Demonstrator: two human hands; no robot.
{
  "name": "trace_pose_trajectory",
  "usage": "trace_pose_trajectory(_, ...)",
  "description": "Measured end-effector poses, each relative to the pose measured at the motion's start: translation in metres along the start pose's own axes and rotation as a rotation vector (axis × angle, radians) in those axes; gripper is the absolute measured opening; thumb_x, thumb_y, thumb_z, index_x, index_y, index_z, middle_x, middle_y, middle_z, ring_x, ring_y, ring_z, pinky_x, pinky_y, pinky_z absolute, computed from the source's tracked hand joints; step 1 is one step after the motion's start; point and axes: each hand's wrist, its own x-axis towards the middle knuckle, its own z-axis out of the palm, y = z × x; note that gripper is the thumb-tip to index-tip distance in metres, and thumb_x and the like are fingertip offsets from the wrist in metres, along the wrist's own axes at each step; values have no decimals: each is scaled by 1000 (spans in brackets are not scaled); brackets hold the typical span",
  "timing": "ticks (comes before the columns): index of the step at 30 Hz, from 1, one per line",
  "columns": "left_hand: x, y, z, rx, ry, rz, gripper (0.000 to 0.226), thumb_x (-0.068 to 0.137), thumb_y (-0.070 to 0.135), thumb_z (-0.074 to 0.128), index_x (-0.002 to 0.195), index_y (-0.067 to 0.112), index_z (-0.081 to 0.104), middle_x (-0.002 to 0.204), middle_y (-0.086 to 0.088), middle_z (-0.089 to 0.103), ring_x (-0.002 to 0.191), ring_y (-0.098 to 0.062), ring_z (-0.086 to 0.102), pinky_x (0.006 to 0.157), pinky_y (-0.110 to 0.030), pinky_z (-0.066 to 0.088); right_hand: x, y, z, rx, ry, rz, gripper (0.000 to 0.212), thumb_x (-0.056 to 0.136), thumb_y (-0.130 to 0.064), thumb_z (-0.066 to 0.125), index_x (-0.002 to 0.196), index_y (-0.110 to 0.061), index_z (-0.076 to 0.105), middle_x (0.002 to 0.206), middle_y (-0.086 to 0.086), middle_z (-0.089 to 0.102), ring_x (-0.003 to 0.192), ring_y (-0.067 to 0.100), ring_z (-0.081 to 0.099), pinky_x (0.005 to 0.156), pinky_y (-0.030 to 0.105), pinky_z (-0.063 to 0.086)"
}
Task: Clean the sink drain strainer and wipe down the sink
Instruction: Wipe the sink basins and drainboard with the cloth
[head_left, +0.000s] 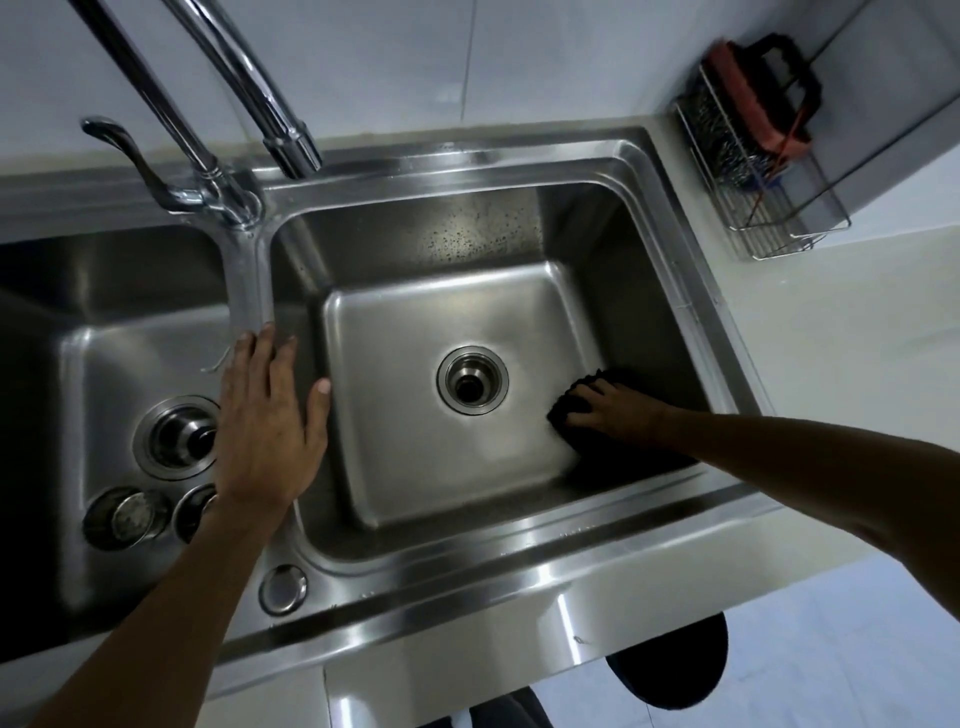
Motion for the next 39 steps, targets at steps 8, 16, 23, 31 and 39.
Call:
trace_pose_trajectory(8,1,6,-5,20,-40,-15,69,101,48,29,147,-3,36,159,-24,27,151,-37,18,120,-57,21,34,8,-9,360,84,296,86,94,-2,51,159,-19,-2,166,15,-11,153,37,-4,122,45,11)
trace_pose_trajectory(16,2,4,-1,-28,8,-1,64,102,43,34,146,-3,39,158,-23,31,150,-37,21,119,-57,23,92,23,-44,541,294,486,69,99,1,33,160,-22,9,167,11,-2,153,34,-2,122,48,13)
trace_pose_trajectory(23,3,1,2,-18,60,21,61,102,41,36,142,-5,44,154,-25,36,147,-40,27,118,-55,26,70,17,-37,457,148,450,71,100,0,39,160,-22,8,166,14,0,152,37,7,120,48,24)
trace_pose_trajectory(31,2,1,2,-14,61,15,66,103,49,28,141,-2,46,152,-25,39,143,-42,32,117,-55,28,27,-13,-25,315,20,295,66,95,-9,55,153,-15,23,145,21,33,125,44,47,100,51,47)
trace_pose_trajectory(39,-7,13,-12,140,-84,0,63,103,45,34,143,-2,43,152,-28,37,144,-44,29,119,-58,23,-14,-34,-42,417,-274,190,47,106,-26,44,149,-10,41,152,17,42,138,32,44,115,42,33)
